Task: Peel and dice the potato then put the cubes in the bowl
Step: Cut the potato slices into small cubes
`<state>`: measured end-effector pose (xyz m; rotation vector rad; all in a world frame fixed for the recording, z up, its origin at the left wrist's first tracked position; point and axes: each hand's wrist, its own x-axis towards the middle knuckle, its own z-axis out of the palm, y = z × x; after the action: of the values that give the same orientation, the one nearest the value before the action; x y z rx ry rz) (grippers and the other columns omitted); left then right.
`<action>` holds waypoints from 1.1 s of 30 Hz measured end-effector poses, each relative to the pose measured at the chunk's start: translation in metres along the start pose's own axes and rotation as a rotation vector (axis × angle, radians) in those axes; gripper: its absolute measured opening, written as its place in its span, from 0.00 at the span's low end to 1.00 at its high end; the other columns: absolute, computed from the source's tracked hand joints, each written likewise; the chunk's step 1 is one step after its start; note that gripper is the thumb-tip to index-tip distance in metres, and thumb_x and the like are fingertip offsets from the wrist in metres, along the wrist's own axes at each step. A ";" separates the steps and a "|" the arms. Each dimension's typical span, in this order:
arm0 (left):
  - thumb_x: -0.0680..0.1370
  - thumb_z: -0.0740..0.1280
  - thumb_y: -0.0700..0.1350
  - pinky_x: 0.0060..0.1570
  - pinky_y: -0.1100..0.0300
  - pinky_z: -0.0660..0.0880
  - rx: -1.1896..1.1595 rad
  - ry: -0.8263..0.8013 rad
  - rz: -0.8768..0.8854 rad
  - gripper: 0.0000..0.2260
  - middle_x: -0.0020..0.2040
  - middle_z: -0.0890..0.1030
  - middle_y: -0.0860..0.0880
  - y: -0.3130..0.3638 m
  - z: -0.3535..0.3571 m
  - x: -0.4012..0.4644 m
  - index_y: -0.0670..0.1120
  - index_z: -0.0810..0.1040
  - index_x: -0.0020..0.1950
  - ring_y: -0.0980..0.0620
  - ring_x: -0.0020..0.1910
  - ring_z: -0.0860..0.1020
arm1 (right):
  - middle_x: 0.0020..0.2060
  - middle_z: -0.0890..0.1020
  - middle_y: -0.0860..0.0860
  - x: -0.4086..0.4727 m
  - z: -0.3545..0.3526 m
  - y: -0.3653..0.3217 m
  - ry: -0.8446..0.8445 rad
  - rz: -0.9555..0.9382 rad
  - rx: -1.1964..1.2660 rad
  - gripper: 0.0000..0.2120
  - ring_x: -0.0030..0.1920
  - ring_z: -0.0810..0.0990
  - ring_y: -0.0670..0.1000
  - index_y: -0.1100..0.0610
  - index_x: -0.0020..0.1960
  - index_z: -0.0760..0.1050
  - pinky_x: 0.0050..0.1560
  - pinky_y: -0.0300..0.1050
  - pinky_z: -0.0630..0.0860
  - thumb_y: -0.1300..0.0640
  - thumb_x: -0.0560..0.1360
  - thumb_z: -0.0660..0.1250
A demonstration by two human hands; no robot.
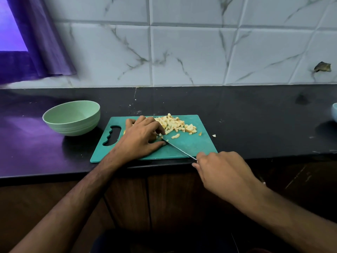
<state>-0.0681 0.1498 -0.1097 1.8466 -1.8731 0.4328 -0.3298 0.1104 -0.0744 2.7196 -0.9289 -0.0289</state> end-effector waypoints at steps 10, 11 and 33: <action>0.76 0.71 0.58 0.58 0.51 0.62 0.056 0.040 -0.055 0.14 0.58 0.74 0.59 0.000 0.001 -0.001 0.57 0.76 0.59 0.55 0.58 0.69 | 0.36 0.70 0.46 -0.001 -0.007 0.021 -0.067 -0.014 0.053 0.19 0.32 0.68 0.44 0.50 0.46 0.67 0.35 0.46 0.66 0.39 0.85 0.48; 0.77 0.70 0.57 0.58 0.49 0.63 0.050 0.043 -0.060 0.13 0.58 0.74 0.59 0.000 0.001 -0.001 0.57 0.76 0.59 0.55 0.58 0.69 | 0.36 0.71 0.45 -0.001 -0.010 0.025 -0.078 -0.001 0.048 0.19 0.33 0.69 0.45 0.49 0.46 0.68 0.35 0.45 0.67 0.38 0.85 0.47; 0.80 0.67 0.53 0.56 0.50 0.58 -0.092 0.131 -0.472 0.09 0.57 0.76 0.61 -0.019 0.001 0.004 0.60 0.79 0.61 0.57 0.60 0.72 | 0.37 0.72 0.45 0.025 -0.001 0.031 -0.093 -0.009 0.176 0.18 0.36 0.73 0.43 0.46 0.44 0.67 0.33 0.41 0.66 0.36 0.84 0.49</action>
<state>-0.0494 0.1450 -0.1100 2.0585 -1.2919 0.2868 -0.3285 0.0716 -0.0641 2.9063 -0.9882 -0.0802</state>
